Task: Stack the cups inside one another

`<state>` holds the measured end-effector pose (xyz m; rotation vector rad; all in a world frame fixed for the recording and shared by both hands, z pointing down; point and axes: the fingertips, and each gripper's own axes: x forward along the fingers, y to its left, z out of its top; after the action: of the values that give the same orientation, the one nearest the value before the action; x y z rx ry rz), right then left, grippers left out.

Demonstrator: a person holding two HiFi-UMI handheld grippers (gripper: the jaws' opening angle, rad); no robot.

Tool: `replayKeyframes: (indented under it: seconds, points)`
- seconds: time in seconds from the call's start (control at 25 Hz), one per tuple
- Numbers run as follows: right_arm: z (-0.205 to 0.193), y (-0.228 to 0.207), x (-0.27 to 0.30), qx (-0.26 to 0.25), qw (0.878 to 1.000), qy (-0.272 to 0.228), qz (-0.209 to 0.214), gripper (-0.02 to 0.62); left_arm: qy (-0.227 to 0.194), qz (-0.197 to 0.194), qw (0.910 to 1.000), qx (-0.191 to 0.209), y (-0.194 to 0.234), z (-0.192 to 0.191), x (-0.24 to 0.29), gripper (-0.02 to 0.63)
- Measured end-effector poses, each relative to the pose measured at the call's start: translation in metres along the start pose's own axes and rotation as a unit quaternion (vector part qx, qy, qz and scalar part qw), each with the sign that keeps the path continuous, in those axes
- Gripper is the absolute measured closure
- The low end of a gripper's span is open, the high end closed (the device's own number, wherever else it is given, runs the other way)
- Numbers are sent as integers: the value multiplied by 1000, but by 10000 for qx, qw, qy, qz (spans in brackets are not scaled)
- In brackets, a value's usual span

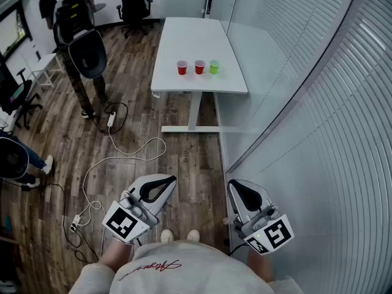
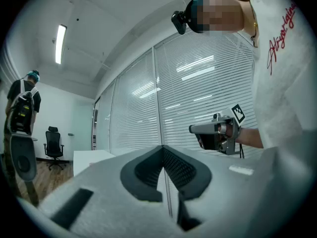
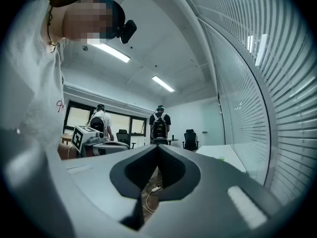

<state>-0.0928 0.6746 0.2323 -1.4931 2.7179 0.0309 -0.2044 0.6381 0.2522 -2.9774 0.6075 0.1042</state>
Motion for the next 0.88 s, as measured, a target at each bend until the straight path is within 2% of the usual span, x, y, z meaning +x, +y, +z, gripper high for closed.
replayKeyframes:
  seconds: [0.4,0.88]
  points:
    - [-5,-7,6,46,9999,88,99,597,15,39,10000,86,5,0,7,611]
    - [-14,-7,-7,92,9996,194,161,597,36,63,10000,61,-11,-2,16,611]
